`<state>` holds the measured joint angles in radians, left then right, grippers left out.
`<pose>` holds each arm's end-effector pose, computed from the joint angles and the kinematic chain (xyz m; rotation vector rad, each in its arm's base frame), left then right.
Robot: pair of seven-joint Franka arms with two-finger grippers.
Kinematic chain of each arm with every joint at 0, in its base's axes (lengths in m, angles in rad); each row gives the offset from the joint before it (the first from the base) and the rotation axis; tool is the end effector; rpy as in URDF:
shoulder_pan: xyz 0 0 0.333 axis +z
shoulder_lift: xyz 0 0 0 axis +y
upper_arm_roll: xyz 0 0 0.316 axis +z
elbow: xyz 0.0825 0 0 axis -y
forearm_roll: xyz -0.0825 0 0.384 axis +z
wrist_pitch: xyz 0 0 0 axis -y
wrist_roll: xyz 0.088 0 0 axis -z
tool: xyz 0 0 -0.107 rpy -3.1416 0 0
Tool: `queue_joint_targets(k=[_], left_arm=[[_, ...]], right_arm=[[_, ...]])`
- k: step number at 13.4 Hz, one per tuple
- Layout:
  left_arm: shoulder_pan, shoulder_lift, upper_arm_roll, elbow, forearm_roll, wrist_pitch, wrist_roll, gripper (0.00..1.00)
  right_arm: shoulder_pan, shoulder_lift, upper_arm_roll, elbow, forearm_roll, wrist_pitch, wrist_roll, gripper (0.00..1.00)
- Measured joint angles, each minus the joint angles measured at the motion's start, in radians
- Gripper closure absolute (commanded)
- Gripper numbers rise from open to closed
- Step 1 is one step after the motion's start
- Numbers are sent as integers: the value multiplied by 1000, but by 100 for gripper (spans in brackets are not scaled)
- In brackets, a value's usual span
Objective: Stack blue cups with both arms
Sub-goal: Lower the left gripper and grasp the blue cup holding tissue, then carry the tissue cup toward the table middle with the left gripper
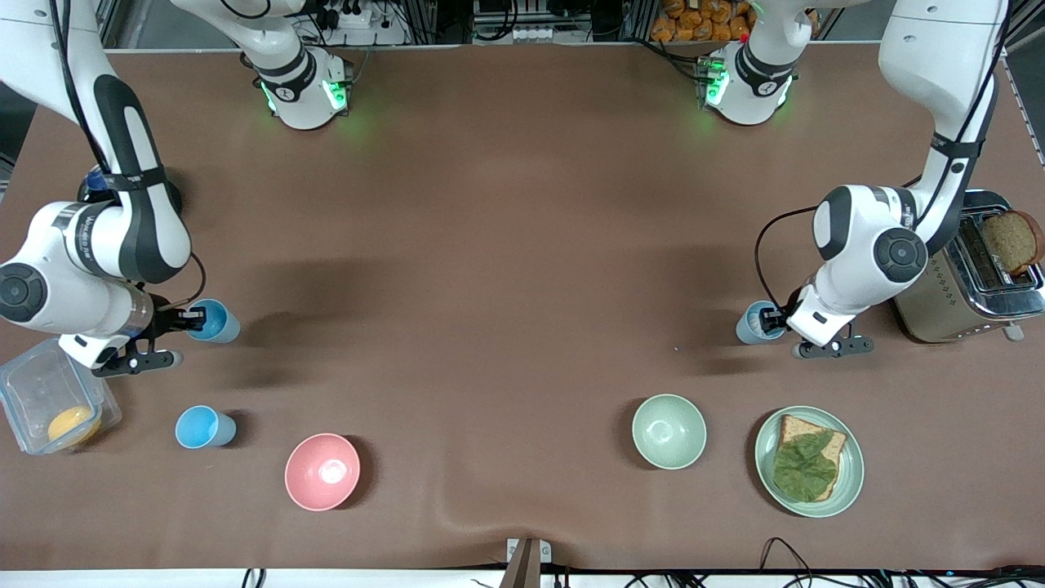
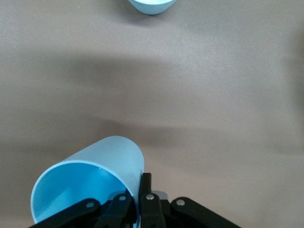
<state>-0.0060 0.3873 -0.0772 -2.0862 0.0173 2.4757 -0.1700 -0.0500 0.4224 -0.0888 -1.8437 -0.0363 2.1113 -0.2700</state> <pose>0.5847 -0.0482 0.2379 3.1204 0.1233 0.0018 0.6173 -0.0848 0.2865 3.0877 0.2433 -0.2542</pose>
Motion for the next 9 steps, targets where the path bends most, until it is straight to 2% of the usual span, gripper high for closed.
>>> queue_joint_targets(k=[5, 9], left_arm=[[-2, 0, -16, 4, 0, 2, -2, 100], [-3, -4, -86, 14, 0, 2, -99, 100]], right_arm=[[0, 0, 0, 0, 0, -1, 0, 100], [0, 0, 0, 0, 0, -1, 0, 100]])
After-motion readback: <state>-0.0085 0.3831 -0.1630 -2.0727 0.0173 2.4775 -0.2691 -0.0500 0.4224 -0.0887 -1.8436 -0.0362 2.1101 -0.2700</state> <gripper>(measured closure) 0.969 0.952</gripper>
